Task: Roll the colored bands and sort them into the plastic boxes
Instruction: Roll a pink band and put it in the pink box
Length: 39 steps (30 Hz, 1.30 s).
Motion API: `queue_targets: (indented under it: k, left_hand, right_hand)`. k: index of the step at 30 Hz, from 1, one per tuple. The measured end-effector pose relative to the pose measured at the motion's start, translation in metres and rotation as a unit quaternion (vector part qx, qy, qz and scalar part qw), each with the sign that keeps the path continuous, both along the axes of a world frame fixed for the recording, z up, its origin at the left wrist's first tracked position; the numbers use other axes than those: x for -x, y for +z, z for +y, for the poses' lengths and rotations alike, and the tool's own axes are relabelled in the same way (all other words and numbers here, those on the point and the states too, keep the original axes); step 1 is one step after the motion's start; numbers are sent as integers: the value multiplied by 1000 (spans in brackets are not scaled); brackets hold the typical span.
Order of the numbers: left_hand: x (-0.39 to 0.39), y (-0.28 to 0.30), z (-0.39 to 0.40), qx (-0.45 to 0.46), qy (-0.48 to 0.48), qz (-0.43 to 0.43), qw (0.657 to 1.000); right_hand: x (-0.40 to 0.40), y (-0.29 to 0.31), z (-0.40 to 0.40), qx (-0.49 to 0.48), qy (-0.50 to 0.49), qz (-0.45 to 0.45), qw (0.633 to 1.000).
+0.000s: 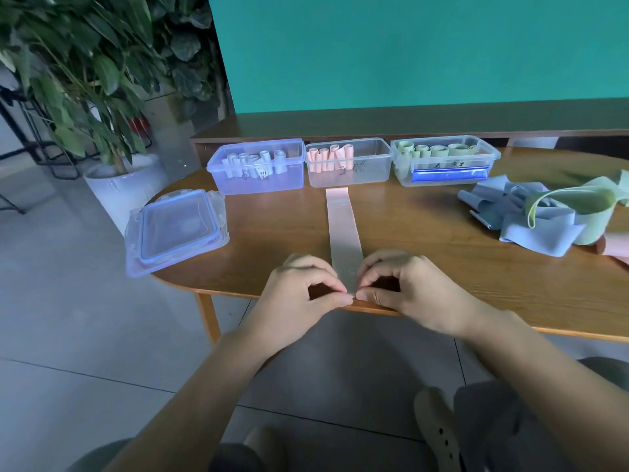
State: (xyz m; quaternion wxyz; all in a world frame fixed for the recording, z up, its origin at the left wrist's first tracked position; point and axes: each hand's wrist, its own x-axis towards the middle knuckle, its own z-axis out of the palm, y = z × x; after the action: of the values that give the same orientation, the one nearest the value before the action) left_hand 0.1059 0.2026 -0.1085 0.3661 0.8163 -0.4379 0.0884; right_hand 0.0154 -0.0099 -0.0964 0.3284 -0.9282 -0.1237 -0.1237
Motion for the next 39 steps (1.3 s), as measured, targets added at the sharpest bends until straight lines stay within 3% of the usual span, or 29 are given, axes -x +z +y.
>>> queue_targets:
  k: [4,12,19,24,39]
  left_hand:
    - [-1,0,-3,-15,19,-7,1000]
    - [-7,9,-8,-53,50,33,997]
    - [-8,12,-7,-30,-26,29,999]
    - [-9,4,-5,-47,-44,-13,998]
    - [-9,9,-8,-56,2,-20,998]
  right_hand:
    - [-4,0,-1,12,-9,4,1000]
    - [-19,6,-5,-29,-59,101,993]
    - [-16,5,-9,-63,12,64,996]
    - [-12,1,-9,-3,49,19,999]
    - [-14,4,-6,24,-24,20,999]
